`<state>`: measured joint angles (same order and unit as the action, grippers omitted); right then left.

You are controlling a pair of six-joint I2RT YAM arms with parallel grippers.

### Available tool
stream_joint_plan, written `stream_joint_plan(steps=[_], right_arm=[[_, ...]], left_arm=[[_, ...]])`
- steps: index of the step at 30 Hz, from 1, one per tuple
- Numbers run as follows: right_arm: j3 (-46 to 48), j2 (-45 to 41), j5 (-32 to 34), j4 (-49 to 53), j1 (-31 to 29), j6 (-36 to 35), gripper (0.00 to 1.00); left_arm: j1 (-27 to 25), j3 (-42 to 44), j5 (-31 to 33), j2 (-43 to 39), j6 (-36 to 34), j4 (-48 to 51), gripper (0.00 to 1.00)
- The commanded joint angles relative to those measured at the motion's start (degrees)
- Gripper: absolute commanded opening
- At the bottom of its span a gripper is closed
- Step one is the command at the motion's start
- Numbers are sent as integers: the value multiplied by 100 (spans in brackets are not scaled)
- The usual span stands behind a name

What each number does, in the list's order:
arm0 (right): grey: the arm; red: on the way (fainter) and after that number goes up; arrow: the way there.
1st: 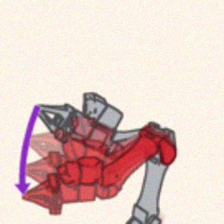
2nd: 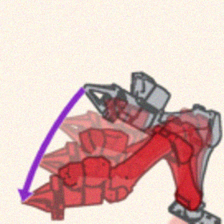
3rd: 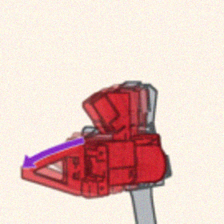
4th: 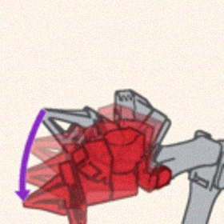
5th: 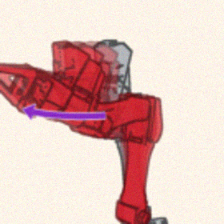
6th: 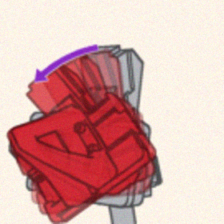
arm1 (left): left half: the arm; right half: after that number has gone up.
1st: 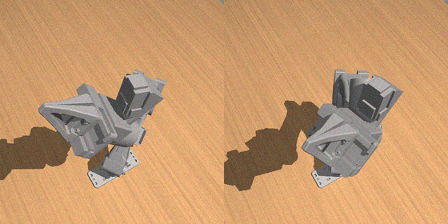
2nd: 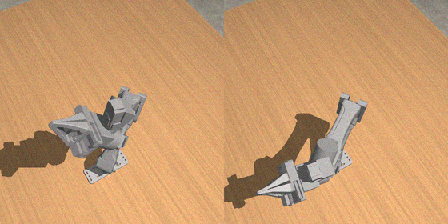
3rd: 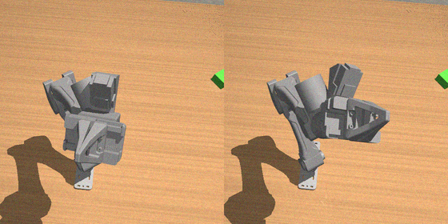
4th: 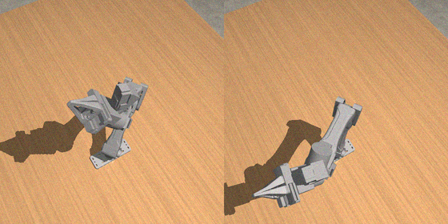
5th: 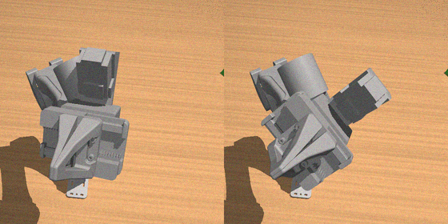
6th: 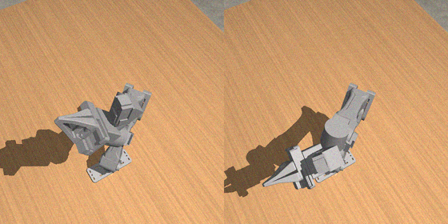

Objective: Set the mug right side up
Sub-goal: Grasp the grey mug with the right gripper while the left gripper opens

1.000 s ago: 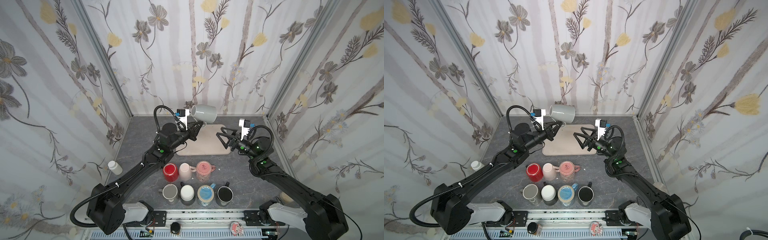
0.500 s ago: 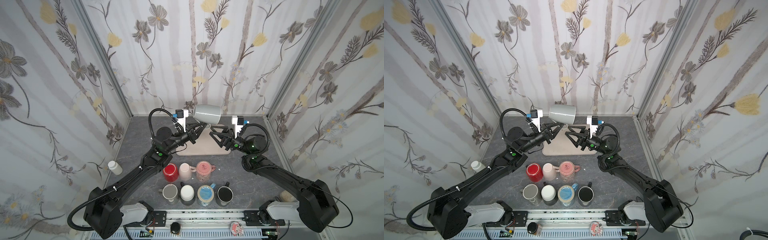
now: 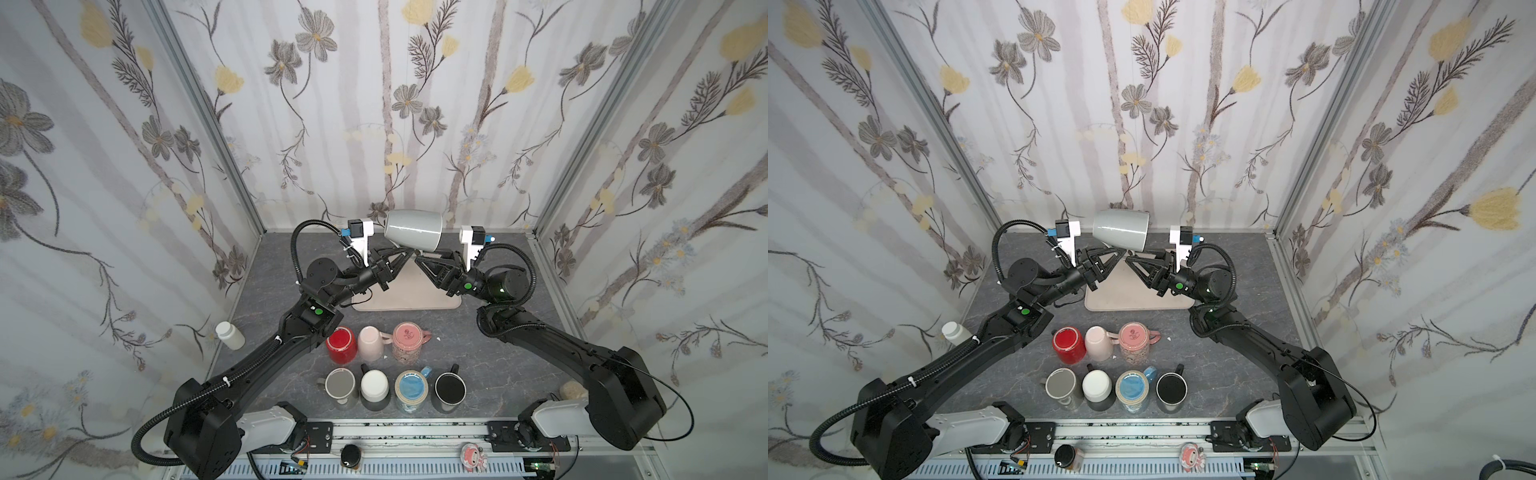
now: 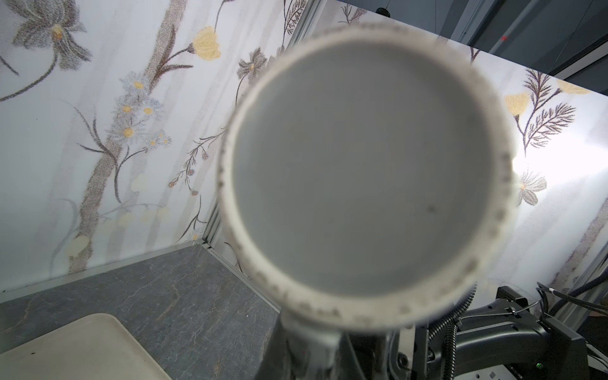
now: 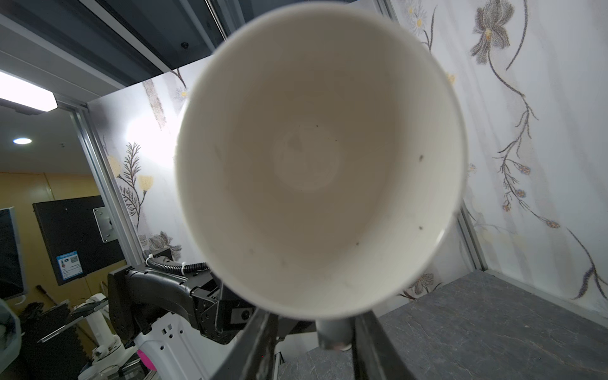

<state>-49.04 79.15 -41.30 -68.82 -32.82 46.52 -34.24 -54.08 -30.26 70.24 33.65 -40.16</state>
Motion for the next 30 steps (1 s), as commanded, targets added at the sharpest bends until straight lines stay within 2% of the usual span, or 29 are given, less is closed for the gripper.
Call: stream_joint_plan(steps=[1, 5, 9, 12, 13, 16, 20, 21, 22, 24, 25, 26, 30], right_arm=[[-53, 20, -80, -325, -39, 109, 33], [-20, -5, 1, -282, -55, 68, 26], [-46, 3, 49, -266, -102, 68, 29], [-53, 3, 93, -248, -124, 43, 26], [-53, 3, 107, -239, -124, 41, 24], [-49, -12, 182, -145, -139, 2, 0], [32, -146, 388, 107, -142, -106, 0], [50, -213, 488, 231, -143, -147, 0], [48, -282, 597, 395, -140, -211, 0], [19, -464, 922, 1051, -143, -425, 0], [9, -547, 1081, 1336, -135, -530, 0], [17, -636, 1267, 1621, -129, -623, 0], [47, -949, 1931, 2686, -5, -870, 0]], left_arm=[[5, 12, -15, -36, 99, -554, 0], [2, 3, -31, -41, 108, -556, 0], [-16, -1, -76, -2, 138, -520, 0], [-21, 20, -62, -25, 138, -519, 0], [-28, 15, -59, -19, 141, -519, 0], [-56, -5, -68, 6, 147, -498, 0], [-69, 1, 19, 27, 173, -441, 0], [-72, 24, 88, 14, 193, -420, 5], [-72, 46, 158, -1, 195, -406, 18], [-77, 138, 354, -66, 163, -325, 61], [-68, 157, 451, -93, 142, -245, 74], [-75, 168, 547, -113, 115, -137, 81], [-72, 239, 891, -204, 39, 221, 92]])
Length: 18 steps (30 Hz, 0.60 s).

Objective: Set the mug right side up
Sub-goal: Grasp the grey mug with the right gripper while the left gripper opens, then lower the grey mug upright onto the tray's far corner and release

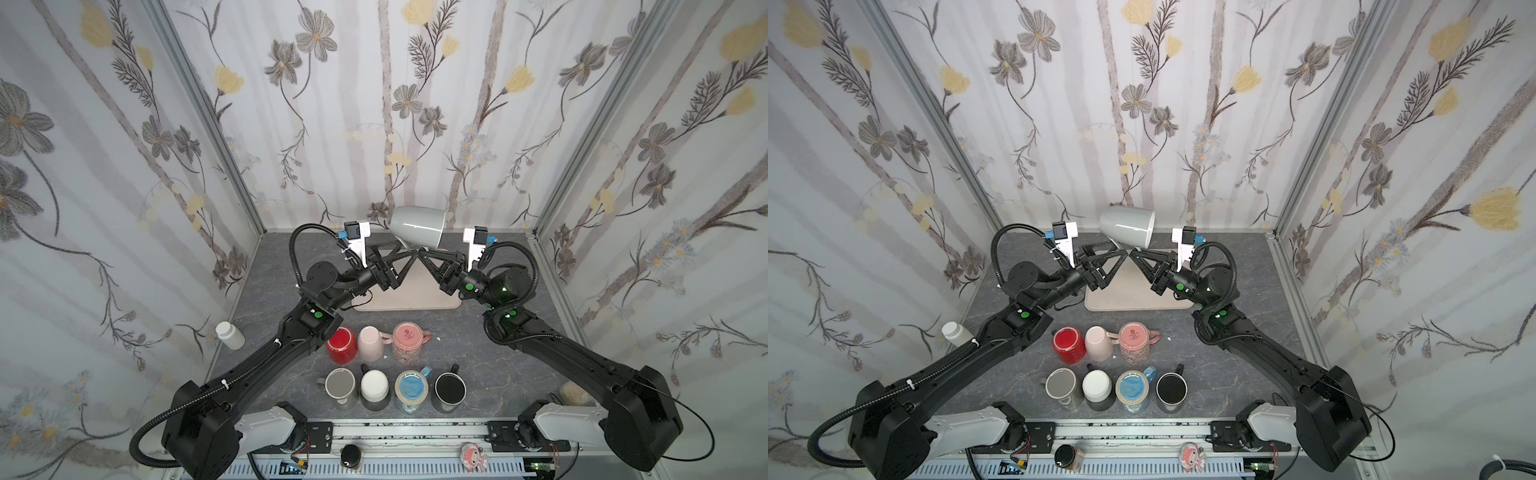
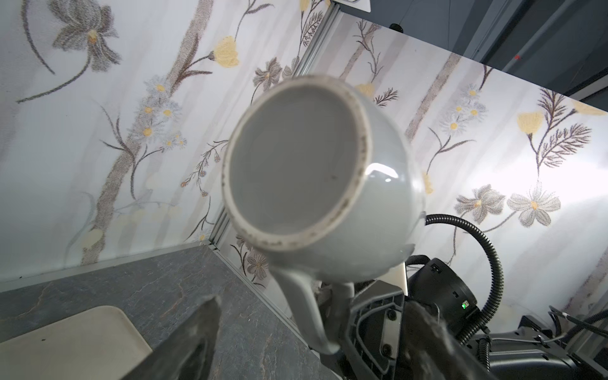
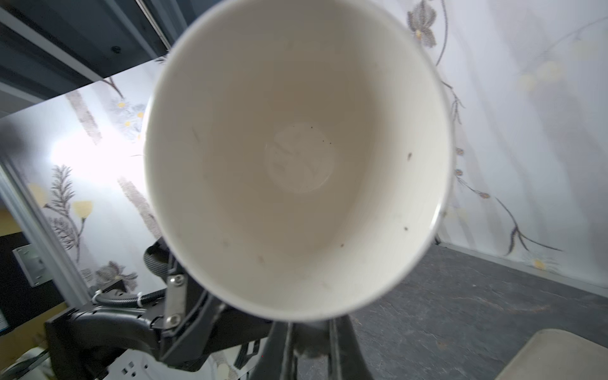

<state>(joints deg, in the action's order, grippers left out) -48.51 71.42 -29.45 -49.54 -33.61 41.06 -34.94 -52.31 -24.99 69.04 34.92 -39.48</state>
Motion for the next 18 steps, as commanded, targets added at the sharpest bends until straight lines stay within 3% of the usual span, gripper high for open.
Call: stream_joint_plan(steps=[1, 2, 8, 18], right_arm=[[-64, -224, 906, 1136, 149, -404, 0], [-127, -270, 1131, 1584, 224, -516, 0], [-1224, 446, 1924, 4682, 915, -1222, 0], [-3709, 3119, 3519, 7336, 1056, -2680, 0]], left_arm=[[-1, 125, 455, -133, -101, 185, 96], [-1, 190, 570, -201, -124, 249, 100], [3, 286, 1513, -487, -507, 1228, 100], [-3, 571, 2017, -823, -724, 1794, 100]])
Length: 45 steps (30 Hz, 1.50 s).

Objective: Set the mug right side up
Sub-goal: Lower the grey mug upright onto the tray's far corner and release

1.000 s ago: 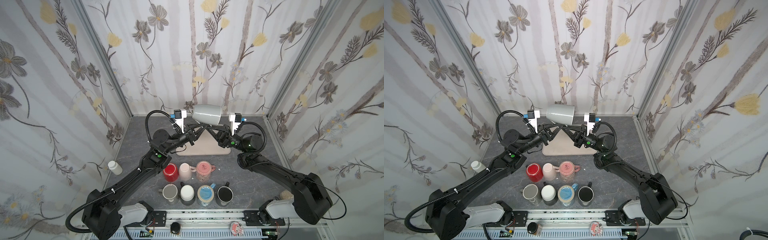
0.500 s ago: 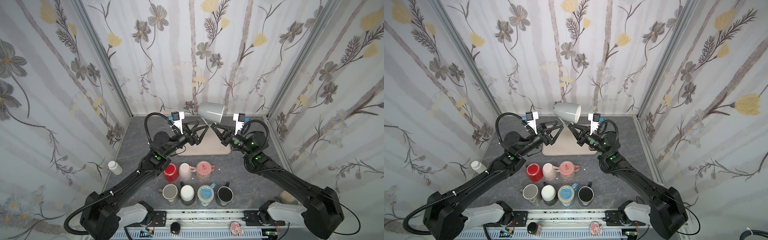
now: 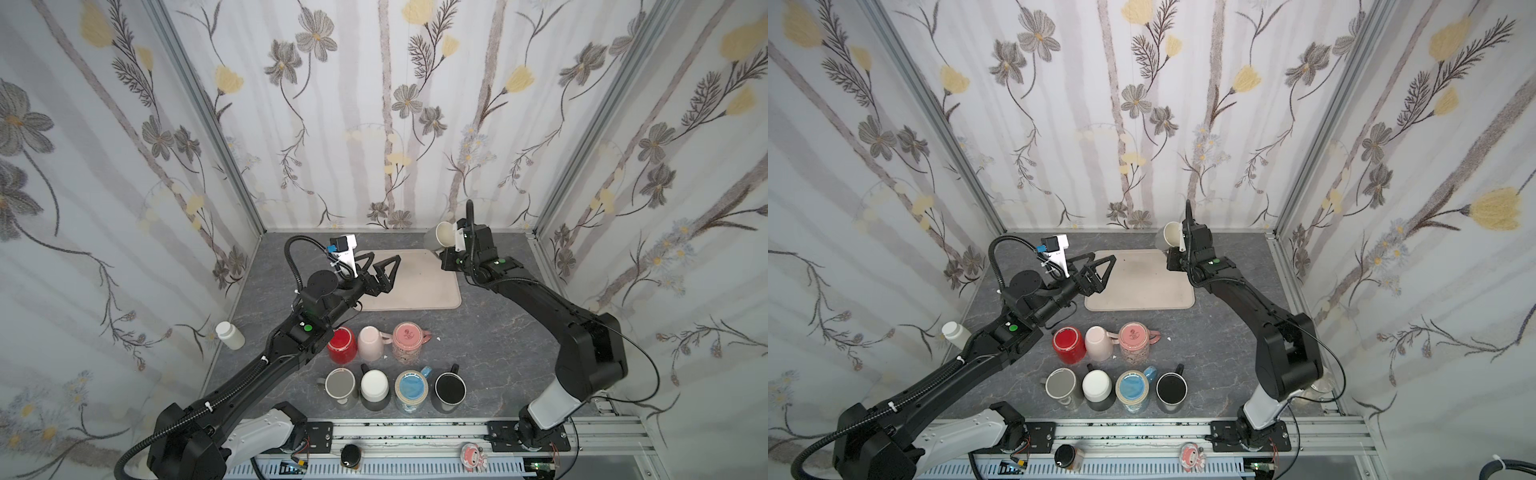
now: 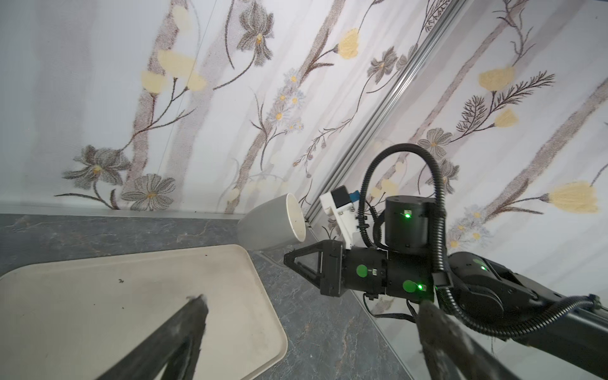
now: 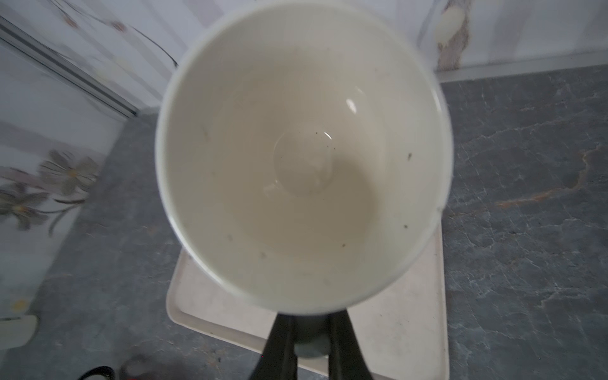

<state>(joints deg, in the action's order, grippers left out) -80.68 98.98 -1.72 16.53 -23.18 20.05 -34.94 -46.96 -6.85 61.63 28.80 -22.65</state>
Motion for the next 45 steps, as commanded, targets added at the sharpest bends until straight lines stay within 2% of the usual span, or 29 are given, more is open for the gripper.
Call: stream_joint_plan(steps=[1, 5, 13, 32, 35, 39, 45], right_arm=[[-732, 564, 889, 882, 22, -673, 0], [-1328, 1191, 1296, 1231, 29, -842, 0], [-1971, 2025, 1350, 1462, 49, -898, 0], [-2226, 2511, 1409, 1539, 173, -902, 1], [-2232, 2525, 1431, 1531, 185, -868, 16], [-2223, 2458, 1429, 1489, 190, -763, 44], [-1785, 1821, 1380, 1086, 162, -679, 64]], left_arm=[[0, 52, 228, -113, -135, 133, 100], [4, 182, 250, -229, -117, 165, 100], [0, 356, 240, -344, -103, 147, 100], [4, 425, 87, -265, 16, -64, 100], [-1, 423, 79, -274, 20, -64, 100], [3, 451, 131, -258, 34, -89, 100], [2, 456, 126, -243, 100, -142, 100]])
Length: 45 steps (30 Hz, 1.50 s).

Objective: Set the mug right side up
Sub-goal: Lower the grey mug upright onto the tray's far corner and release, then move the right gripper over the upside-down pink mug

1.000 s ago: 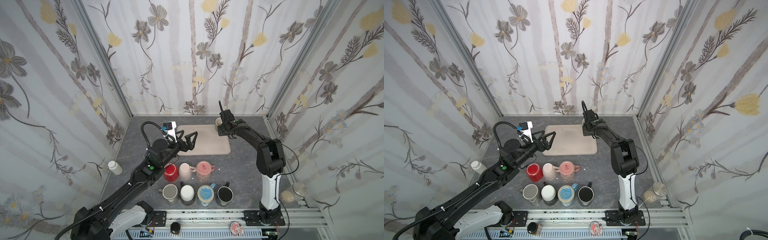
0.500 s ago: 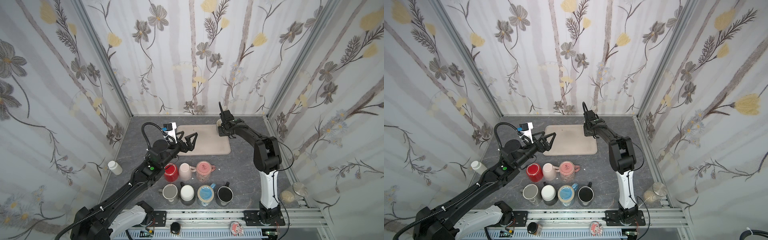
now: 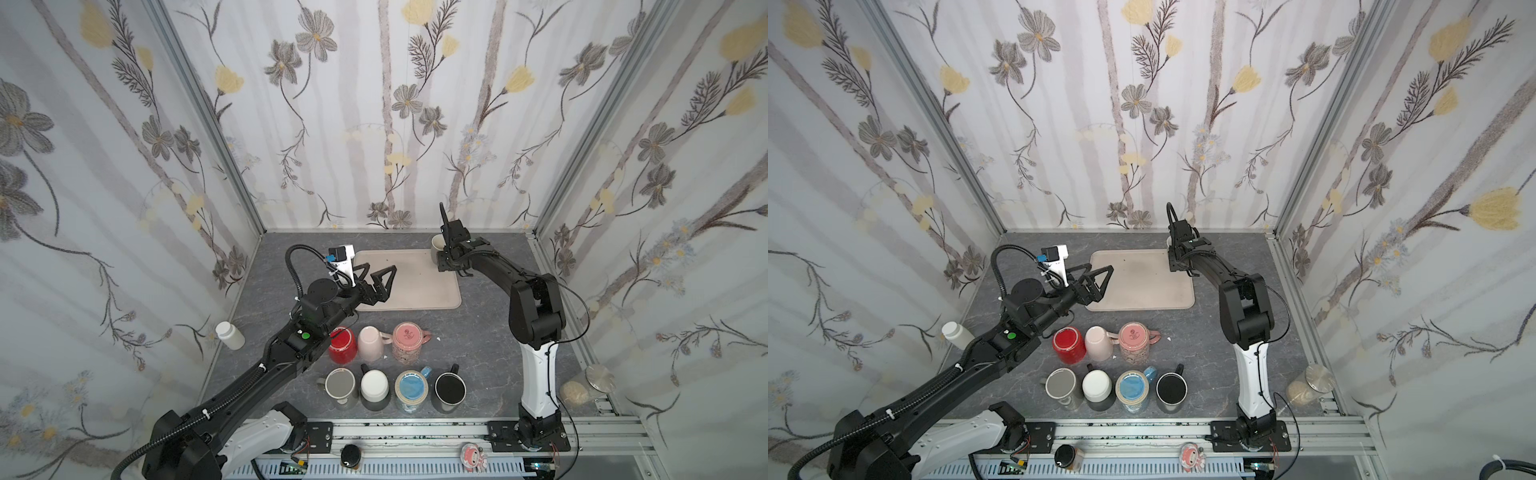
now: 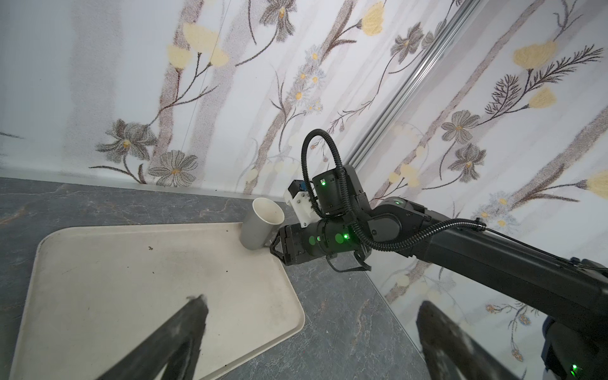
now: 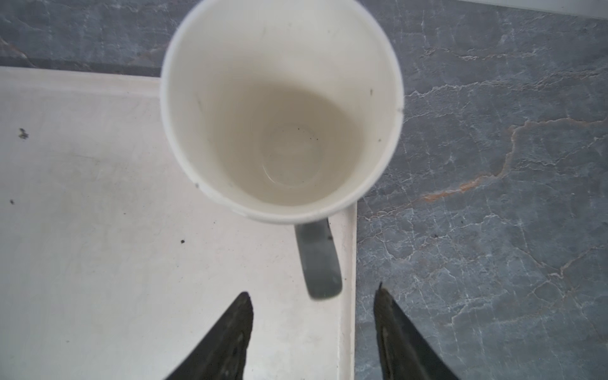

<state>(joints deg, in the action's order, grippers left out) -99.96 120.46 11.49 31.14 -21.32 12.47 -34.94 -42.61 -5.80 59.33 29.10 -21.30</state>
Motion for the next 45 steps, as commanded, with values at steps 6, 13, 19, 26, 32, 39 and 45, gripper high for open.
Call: stream_joint_plan(steps=[6, 13, 19, 26, 32, 39, 45], right_arm=[[1472, -1686, -136, -1164, -317, 295, 71], [3440, -3477, -966, -2098, -1015, 81, 85], [4280, -4370, -1298, -2220, -1948, -293, 100], [4397, -4333, -1359, -1650, -2953, -609, 100], [4314, -4095, -1553, -1269, -3226, -774, 100], [4188, -3878, -1278, -961, -3359, -838, 100], [4073, -3643, -890, -899, -3361, -844, 100]], left_arm=[[-2, 217, 150, -72, 390, -463, 100], [16, 236, 189, -157, 341, -227, 100], [35, 192, 165, -190, 289, -100, 100], [41, 194, 233, -244, 257, 27, 100], [53, 201, 261, -254, 261, 100, 100], [57, 231, 360, -261, 219, 222, 100], [66, 265, 396, -299, 235, 266, 100]])
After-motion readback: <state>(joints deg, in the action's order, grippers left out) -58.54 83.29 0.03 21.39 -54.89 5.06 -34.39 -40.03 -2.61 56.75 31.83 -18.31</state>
